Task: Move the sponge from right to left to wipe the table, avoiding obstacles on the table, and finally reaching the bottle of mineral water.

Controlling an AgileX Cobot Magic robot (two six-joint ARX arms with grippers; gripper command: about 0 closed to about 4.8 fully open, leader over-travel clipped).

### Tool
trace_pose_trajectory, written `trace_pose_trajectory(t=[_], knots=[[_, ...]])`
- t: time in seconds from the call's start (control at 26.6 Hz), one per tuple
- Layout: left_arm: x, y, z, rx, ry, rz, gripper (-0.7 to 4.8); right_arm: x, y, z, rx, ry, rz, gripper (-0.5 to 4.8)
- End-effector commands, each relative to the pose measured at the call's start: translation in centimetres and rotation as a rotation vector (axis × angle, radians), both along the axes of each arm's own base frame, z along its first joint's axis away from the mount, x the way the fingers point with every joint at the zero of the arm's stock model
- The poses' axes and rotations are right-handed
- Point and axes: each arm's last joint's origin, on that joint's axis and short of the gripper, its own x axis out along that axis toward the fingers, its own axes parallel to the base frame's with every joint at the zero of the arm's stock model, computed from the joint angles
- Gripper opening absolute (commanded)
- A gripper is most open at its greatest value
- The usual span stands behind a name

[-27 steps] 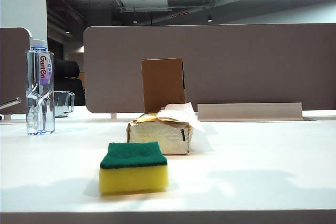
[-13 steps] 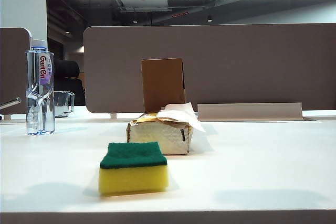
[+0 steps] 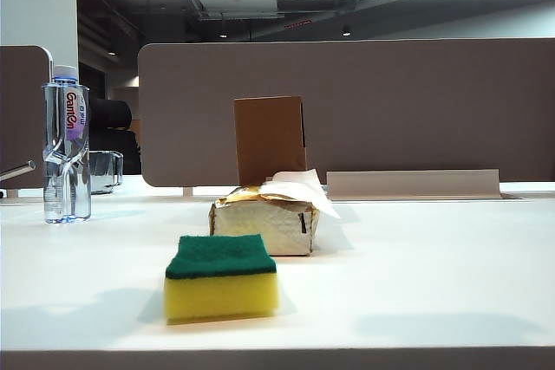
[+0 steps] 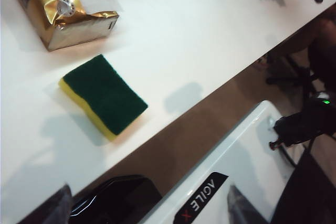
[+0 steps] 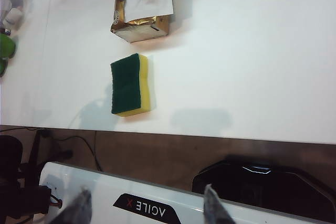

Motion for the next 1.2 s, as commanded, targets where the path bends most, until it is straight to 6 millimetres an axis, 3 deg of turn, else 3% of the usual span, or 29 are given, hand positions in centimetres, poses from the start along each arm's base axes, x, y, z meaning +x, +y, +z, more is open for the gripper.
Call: trace_pose_trajectory(t=[0.04, 0.15, 0.68, 1.01, 1.2], knots=[[1.6, -0.1, -0.2, 0.039, -0.015, 0.010, 3.87, -0.1, 0.0, 0.2, 0.003, -0.012, 0.001, 2.74], [3.4, -0.4, -0.8, 0.047, 0.035, 0.012, 4.79, -0.1, 0.0, 0.2, 0.003, -0.012, 0.001, 2.74], [9.0, -2.0, -3.6, 0.052, 0.129, -0.039, 4.79, -0.1, 0.0, 0.2, 0.002, -0.012, 0.001, 2.74], [11.0, -6.4, -5.4, 0.095, 0.147, -0.114, 4.79, -0.1, 0.0, 0.2, 0.002, -0.014, 0.001, 2.74], [12.6, -8.6, -8.2, 0.120, 0.236, -0.158, 4.79, -0.2, 0.0, 0.2, 0.002, -0.019, 0.001, 2.74]])
